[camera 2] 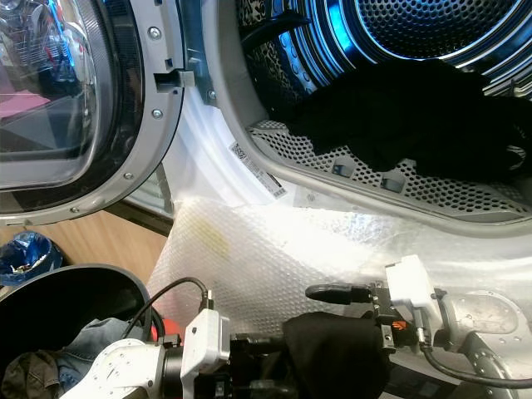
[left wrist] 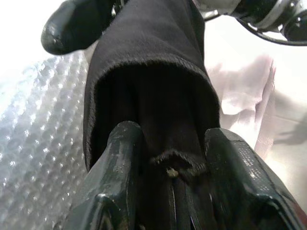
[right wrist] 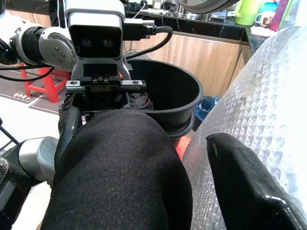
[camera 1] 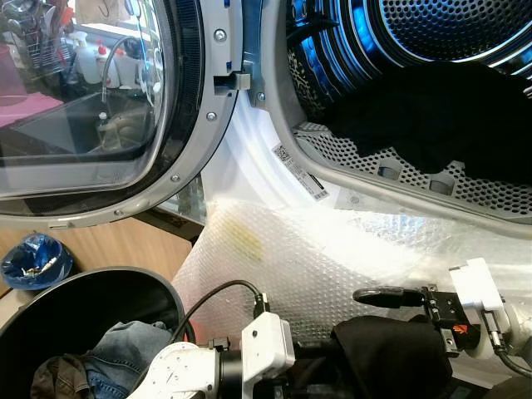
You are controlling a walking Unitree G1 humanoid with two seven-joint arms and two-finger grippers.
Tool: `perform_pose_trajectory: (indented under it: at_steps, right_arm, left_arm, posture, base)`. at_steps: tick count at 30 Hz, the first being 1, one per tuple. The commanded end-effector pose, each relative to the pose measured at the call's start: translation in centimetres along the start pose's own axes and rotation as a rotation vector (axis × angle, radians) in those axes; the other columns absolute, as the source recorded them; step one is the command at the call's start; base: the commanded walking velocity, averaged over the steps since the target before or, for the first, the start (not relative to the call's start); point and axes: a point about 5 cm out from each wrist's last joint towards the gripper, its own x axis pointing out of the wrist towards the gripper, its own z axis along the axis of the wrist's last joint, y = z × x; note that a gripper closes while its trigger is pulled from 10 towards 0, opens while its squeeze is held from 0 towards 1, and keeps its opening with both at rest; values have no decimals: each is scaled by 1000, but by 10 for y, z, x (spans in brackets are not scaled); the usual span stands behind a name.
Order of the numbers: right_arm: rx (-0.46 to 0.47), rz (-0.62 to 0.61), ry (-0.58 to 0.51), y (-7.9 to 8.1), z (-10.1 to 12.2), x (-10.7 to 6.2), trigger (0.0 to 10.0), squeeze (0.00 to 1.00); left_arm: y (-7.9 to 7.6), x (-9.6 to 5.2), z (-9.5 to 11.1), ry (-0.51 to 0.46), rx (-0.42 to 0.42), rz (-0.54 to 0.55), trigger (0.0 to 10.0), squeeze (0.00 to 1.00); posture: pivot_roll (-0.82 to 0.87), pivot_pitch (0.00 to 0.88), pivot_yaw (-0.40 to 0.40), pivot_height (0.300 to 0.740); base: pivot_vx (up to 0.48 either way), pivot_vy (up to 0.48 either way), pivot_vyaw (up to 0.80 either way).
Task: Clothes washing
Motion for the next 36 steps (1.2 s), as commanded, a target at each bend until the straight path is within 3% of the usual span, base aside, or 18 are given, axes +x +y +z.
perform_pose_trajectory:
  at_steps: [1,15,16,18,20,22,23,25,26,27,32,36]
  right_arm:
    - [-35,-6,-2,-1,6,-3,10000,0]
    - [-35,-10,-8,-3,6,-2,10000,0]
    - [-35,-9,-8,-3,6,-2,10000,0]
    - [-35,-7,-9,-3,6,-1,10000,0]
    - [-34,-5,-9,-3,5,0,10000,0]
    - [-34,-2,-9,-3,5,1,10000,0]
    - [-33,2,-10,-3,4,2,10000,0]
    - [-33,4,-11,-3,4,2,10000,0]
    - [-33,5,-10,-3,4,3,10000,0]
    - [-35,5,-11,-3,4,4,10000,0]
    - [-38,10,-13,-4,4,5,10000,0]
    - [-39,8,-10,-4,4,3,10000,0]
  left_arm:
    - [-8,2,2,-3,-9,-43,0,0]
    - [-4,-2,1,25,-1,7,0,0]
    - [-4,-2,0,28,2,21,9843,0]
    - [-2,-2,-1,37,5,40,10000,0]
    - [-6,-2,-3,59,-38,8,10000,0]
    - [-13,-8,-8,122,-74,-46,10000,106]
    - [-15,-13,-10,162,-72,-59,10000,0]
    - [-14,-14,-10,164,-63,-52,10000,0]
    - [-14,-14,-9,161,-72,-54,3412,0]
    - [-15,-14,-9,157,-93,-64,0,0]
    - [-13,-10,-4,109,-76,-80,0,0]
    - [-3,-3,10,22,1,9,0,0]
  posture:
    - [-46,21,-76,740]
    - [-35,31,-77,740]
    - [-35,31,-77,740]
    - [-33,30,-76,740]
    - [-32,29,-75,740]
    - [-27,31,-69,740]
    - [-24,31,-64,740]
    - [-24,31,-64,740]
    - [-25,30,-61,740]
    - [-26,29,-61,740]
    - [-29,28,-59,740]
    - [-22,27,-63,740]
  base:
    - [0,0,0]
    - [0,0,0]
    - [0,0,0]
    - [0,0,0]
    - [0,0,0]
    - [0,0,0]
    - [0,0,0]
    - [0,0,0]
    - [0,0,0]
    - [0,0,0]
    - [0,0,0]
    - [0,0,0]
